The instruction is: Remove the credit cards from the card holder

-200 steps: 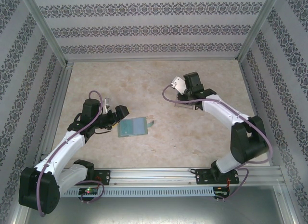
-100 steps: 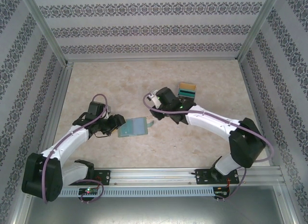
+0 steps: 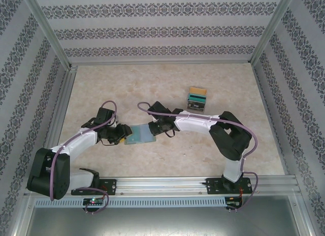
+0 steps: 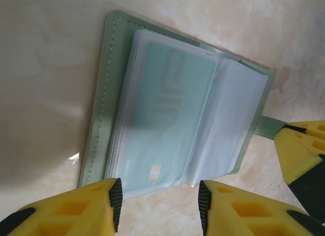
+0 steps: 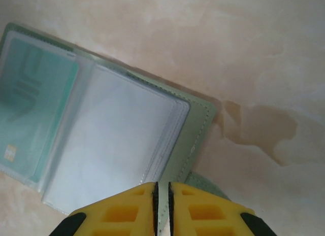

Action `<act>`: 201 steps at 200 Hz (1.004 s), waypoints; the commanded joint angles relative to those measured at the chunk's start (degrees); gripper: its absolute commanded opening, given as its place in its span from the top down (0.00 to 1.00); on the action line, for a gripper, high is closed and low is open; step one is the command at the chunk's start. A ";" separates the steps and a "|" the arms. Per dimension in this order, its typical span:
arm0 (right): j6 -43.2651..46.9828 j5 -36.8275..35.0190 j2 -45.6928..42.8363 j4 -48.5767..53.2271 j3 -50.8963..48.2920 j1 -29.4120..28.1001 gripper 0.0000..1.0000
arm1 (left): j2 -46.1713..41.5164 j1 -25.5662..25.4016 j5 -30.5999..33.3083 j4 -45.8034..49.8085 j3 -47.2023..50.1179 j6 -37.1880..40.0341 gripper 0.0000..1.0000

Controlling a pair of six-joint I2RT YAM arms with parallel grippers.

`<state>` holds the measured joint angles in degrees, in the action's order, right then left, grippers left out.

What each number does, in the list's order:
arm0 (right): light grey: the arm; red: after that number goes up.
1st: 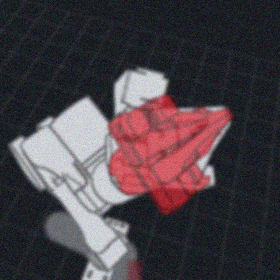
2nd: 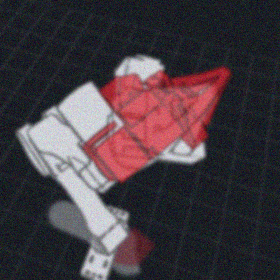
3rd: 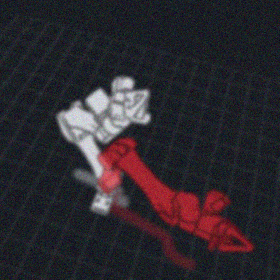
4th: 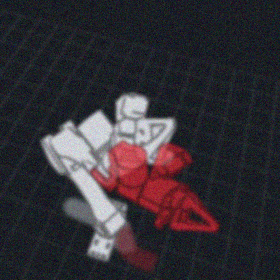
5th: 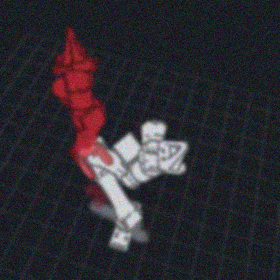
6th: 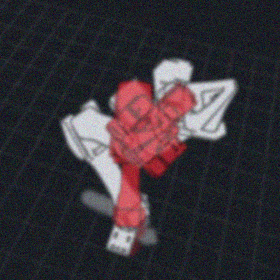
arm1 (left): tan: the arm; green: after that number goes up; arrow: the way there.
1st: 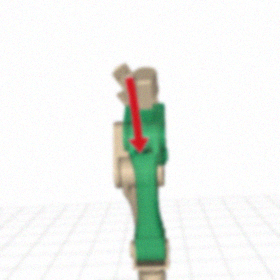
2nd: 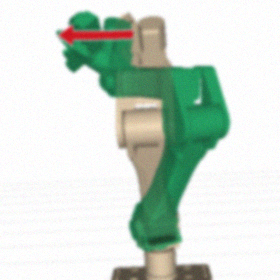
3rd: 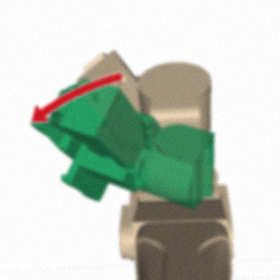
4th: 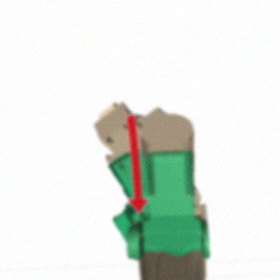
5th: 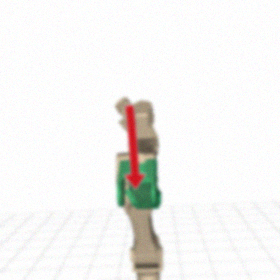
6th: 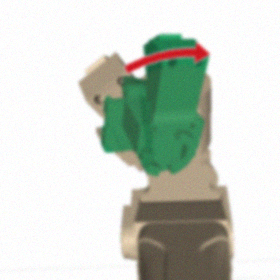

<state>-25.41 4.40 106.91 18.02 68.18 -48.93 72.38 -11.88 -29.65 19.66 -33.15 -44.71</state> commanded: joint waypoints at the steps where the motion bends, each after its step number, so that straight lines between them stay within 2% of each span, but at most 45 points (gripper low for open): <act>1: -2.91 1.70 1.55 0.79 2.25 -0.91 0.83 | 1.15 0.39 -0.76 -1.64 -1.25 1.65 0.55; 37: -2.97 2.23 3.81 1.29 3.25 -1.35 0.84 | 2.71 0.38 -0.61 -2.30 -1.44 1.81 0.59; 81: -2.79 1.14 4.97 2.05 2.42 -1.28 0.84 | 3.40 0.39 1.33 -2.15 -1.66 2.08 0.59; 161: -2.80 1.39 5.19 2.05 2.04 -1.42 0.84 | 6.70 0.37 0.79 -4.17 -1.57 2.44 0.59; 201: -2.89 1.66 5.49 2.14 2.13 -1.57 0.84 | 7.30 0.28 -2.55 -7.27 -0.99 2.13 0.58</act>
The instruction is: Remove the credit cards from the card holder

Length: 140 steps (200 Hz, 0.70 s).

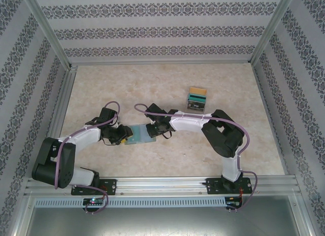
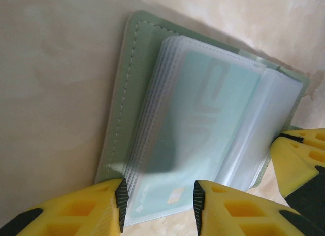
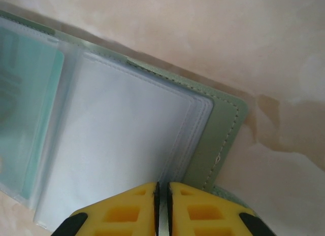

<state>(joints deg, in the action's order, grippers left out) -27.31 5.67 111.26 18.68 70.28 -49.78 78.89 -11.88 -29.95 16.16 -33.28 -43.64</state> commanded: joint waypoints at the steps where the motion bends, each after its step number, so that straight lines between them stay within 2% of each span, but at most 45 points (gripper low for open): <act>1: -1.03 0.39 1.15 1.47 0.03 -0.69 0.84 | 0.80 0.32 -2.31 -3.86 -0.89 1.03 0.58; 86: -1.22 0.65 2.10 2.03 0.91 -1.13 0.83 | -0.12 -0.40 -7.75 -9.49 0.15 -0.51 0.48; 140: -1.27 0.82 2.51 2.18 1.22 -1.20 0.83 | -1.30 -0.38 -9.95 -12.33 0.86 -1.74 0.46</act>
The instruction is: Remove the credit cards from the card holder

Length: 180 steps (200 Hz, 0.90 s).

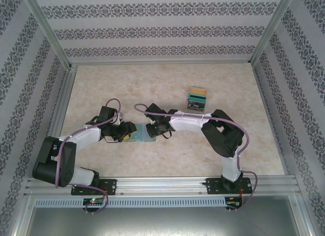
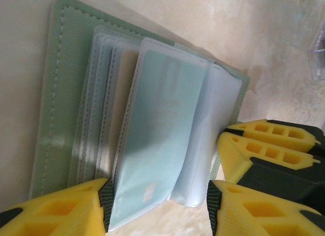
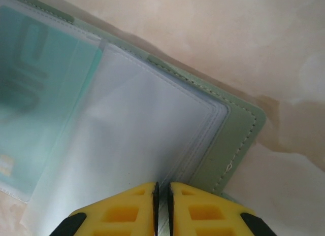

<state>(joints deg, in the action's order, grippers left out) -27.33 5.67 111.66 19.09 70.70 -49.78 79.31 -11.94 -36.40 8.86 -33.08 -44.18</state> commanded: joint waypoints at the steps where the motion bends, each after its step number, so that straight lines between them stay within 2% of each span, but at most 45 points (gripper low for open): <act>1: -1.24 0.78 2.14 1.75 0.78 -1.15 0.83 | -1.80 -0.33 -3.54 -5.06 0.66 -1.18 0.46; 65: -1.71 0.82 2.20 1.84 0.87 -1.12 0.83 | -7.02 -0.36 -4.17 -7.30 1.62 -1.91 0.46; 120: -3.21 0.42 0.10 -0.31 -0.84 -0.80 0.81 | -2.95 -2.98 -6.82 -12.89 1.35 -4.48 0.47; 180: -6.61 -2.81 -6.73 -3.99 -5.94 1.21 0.80 | -0.14 -7.10 -5.27 -14.55 -0.41 -5.78 0.48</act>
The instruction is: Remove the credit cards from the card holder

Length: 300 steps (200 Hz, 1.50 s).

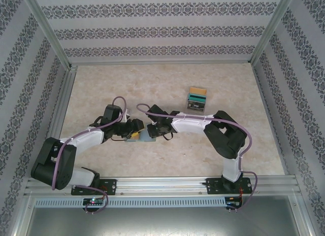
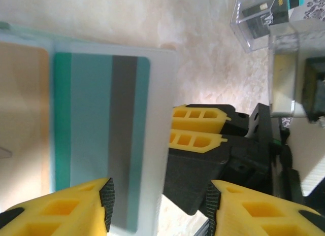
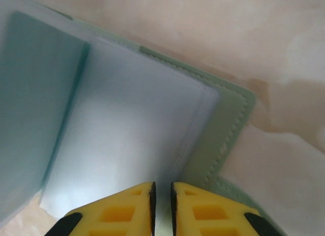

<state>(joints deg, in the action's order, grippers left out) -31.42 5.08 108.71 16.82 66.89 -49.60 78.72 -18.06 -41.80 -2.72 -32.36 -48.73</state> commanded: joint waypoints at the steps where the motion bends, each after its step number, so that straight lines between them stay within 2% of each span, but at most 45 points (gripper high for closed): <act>1: -2.56 -2.20 -3.86 -1.75 -2.17 1.06 0.80 | 0.42 -0.99 0.22 -2.93 -1.13 -1.21 0.48; 32: -2.91 -1.72 -4.78 -1.81 -2.43 1.35 0.80 | -1.41 -1.01 2.49 -0.29 -1.12 -0.34 0.48; 80: -2.43 0.84 -2.45 -1.47 0.71 0.40 0.82 | -4.58 1.61 10.09 4.72 1.34 -1.19 0.52; 111: -2.59 1.68 -0.12 -1.30 2.22 0.03 0.85 | -2.62 2.21 8.27 3.41 1.77 -1.34 0.55; 170: -2.57 3.35 2.67 -1.22 3.14 -0.64 0.87 | 2.33 2.22 6.83 0.90 1.45 -1.65 0.69; 300: -2.59 3.71 4.32 -0.65 3.25 -1.20 0.87 | 6.44 2.17 7.28 -1.78 1.27 -0.74 0.76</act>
<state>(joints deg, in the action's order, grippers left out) -33.15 8.54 111.79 15.16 69.58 -50.15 84.27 -16.32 -34.26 -1.56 -31.29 -50.15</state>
